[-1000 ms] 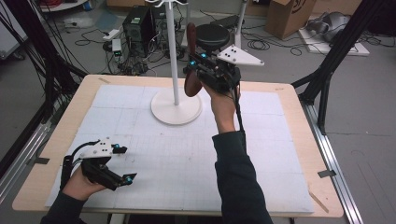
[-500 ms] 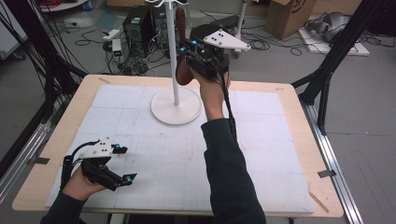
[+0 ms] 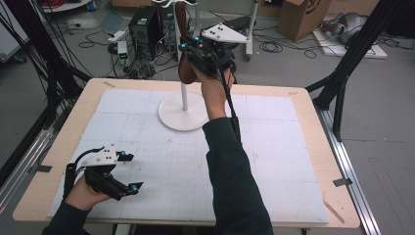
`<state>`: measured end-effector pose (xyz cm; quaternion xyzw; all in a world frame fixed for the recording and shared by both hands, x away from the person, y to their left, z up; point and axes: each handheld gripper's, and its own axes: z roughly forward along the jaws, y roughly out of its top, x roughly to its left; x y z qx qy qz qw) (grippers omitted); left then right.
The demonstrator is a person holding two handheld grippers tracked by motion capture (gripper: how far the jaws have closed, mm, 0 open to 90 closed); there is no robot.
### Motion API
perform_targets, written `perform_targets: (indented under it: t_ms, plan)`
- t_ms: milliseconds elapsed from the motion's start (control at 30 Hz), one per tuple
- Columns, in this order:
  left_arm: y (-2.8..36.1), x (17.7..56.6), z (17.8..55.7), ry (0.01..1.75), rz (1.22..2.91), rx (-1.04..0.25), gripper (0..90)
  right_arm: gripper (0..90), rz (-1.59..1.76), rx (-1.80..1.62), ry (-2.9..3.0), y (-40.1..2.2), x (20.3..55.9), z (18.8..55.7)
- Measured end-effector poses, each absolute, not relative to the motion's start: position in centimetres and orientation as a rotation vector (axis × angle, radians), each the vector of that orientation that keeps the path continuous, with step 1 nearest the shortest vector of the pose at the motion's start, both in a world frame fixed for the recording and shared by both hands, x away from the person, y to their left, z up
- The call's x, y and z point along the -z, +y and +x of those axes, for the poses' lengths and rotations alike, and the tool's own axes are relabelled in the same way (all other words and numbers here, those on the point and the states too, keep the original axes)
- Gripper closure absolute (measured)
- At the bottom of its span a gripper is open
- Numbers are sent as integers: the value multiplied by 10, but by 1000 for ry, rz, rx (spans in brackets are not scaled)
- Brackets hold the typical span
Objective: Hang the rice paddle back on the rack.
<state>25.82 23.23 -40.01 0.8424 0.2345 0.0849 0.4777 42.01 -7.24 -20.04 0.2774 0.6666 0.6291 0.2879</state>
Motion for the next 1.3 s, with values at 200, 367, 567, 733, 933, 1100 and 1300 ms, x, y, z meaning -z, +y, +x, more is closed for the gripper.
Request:
perform_targets:
  t_ms: [200, 367, 567, 733, 933, 1100, 1300]
  plan:
    - [232, 400, 258, 569, 2057, -207, 17, 787, 772, -1671, 1768, -71, 202, 425]
    - [232, 400, 258, 571, 2055, -208, 17, 787, 776, -1649, 1770, -69, 203, 428]
    - [232, 400, 258, 569, 2052, -207, 17, 787, 790, -1618, 1774, -67, 204, 431]
    - [231, 400, 258, 571, 2052, -205, 17, 787, 795, -1599, 1773, -65, 203, 435]
    - [231, 401, 258, 564, 2056, -201, 17, 787, 798, -1601, 1765, -65, 204, 438]
    - [231, 401, 258, 564, 2055, -200, 17, 786, 800, -1600, 1767, -65, 205, 440]
    - [230, 401, 258, 567, 2058, -197, 17, 787, 806, -1600, 1768, -66, 206, 443]
